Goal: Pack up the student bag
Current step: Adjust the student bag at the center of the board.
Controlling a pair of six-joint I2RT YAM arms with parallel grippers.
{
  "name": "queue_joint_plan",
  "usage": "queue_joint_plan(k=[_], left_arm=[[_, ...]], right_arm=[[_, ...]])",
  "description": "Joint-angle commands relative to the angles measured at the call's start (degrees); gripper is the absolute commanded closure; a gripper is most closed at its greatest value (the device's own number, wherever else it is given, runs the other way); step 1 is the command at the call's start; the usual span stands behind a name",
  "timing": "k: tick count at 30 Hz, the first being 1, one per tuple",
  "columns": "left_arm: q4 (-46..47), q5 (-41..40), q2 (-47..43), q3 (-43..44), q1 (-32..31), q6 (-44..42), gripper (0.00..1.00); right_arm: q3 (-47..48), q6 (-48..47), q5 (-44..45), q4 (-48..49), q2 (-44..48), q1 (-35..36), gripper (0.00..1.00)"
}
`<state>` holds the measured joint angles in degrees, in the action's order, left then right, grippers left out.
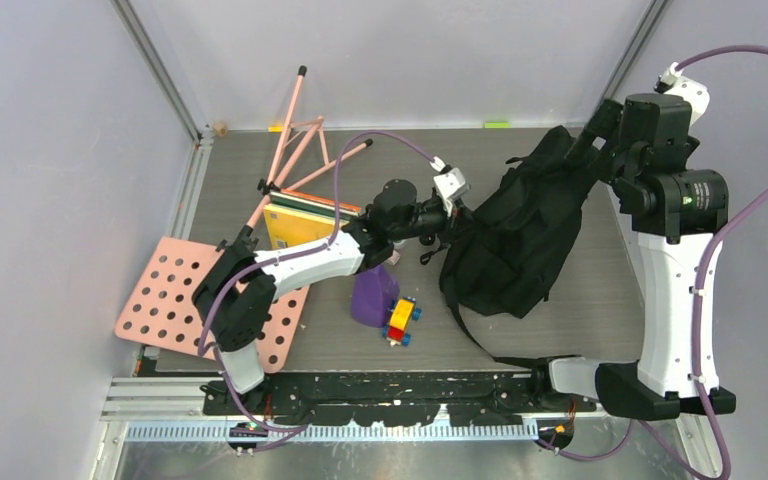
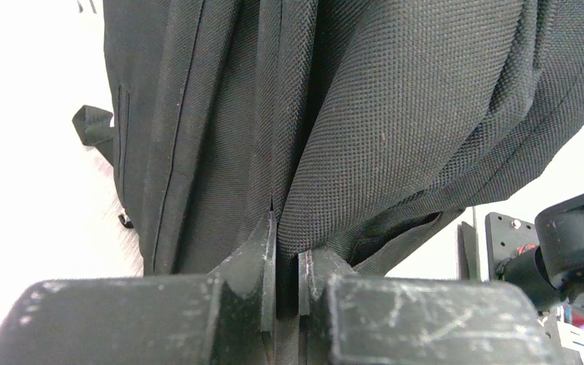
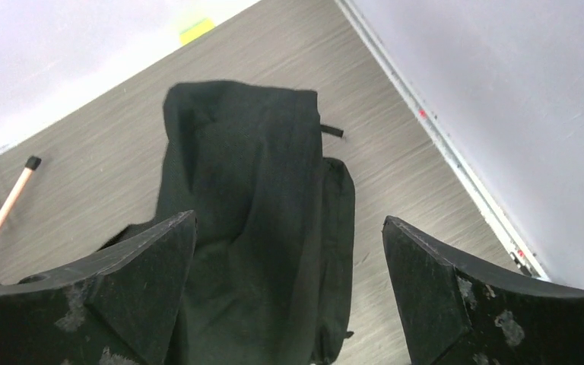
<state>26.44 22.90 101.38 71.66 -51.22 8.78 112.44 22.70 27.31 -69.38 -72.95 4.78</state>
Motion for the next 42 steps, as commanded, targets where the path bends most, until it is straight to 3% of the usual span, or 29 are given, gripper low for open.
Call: queue_joint_plan(k=[1,5,8,12,13,15,16,19,23,27,32,36,42], left_arm=[[-6.8,4.0,-0.9,1.7,2.4,0.3,1.00],[-8.9,5.0,0.4,3.6,3.6,0.3,1.00],[-9.7,4.9,1.3,4.6,3.9,-0.1,1.00],[-11.2,3.1,1.9,6.7,3.9,-1.3,1.00],[-11.4,2.4,2.1,7.5,3.9,-1.7,0.97],[-13.1,1.4,2.1,9.9,3.9,-2.5,0.78],[-14.5,1.2,2.0,11.3,3.9,-3.0,0.65],[-18.0,0.7,0.8,14.4,3.7,-4.5,0.39],[-19.5,-4.3,-3.0,14.0,1.3,-8.0,0.22],[-19.6,-12.6,-7.0,11.2,-3.7,-11.7,0.18],[-11.6,-13.9,-8.7,7.4,-9.9,-4.7,0.16],[-6.7,-13.3,-4.8,9.7,-14.8,-0.2,0.15],[-3.5,-17.0,2.5,14.1,-15.3,4.2,0.11]], right_arm=[[-5.9,1.5,-8.2,3.7,2.3,-3.1,0.03],[-11.9,4.4,-11.5,8.6,4.9,-4.0,0.07],[-16.1,6.8,-13.8,13.3,7.2,-4.0,0.18],[-18.6,8.2,-15.1,16.4,8.1,-4.0,0.60],[-18.6,8.3,-14.1,16.5,8.1,-4.0,0.77],[-18.0,8.4,-11.4,17.0,8.5,-4.0,0.95],[-17.4,8.5,-9.3,17.1,8.6,-4.0,0.97],[-15.9,8.3,-5.5,17.8,9.5,-4.0,0.99],[-12.8,7.0,-0.6,17.6,9.6,-4.0,1.00],[-11.8,6.5,4.7,19.2,9.8,-4.0,1.00],[-13.3,8.9,6.4,22.4,9.9,-4.0,1.00],[-15.3,10.8,8.1,25.8,10.4,-4.0,1.00],[-17.2,11.6,8.9,28.6,10.6,-4.0,1.00]])
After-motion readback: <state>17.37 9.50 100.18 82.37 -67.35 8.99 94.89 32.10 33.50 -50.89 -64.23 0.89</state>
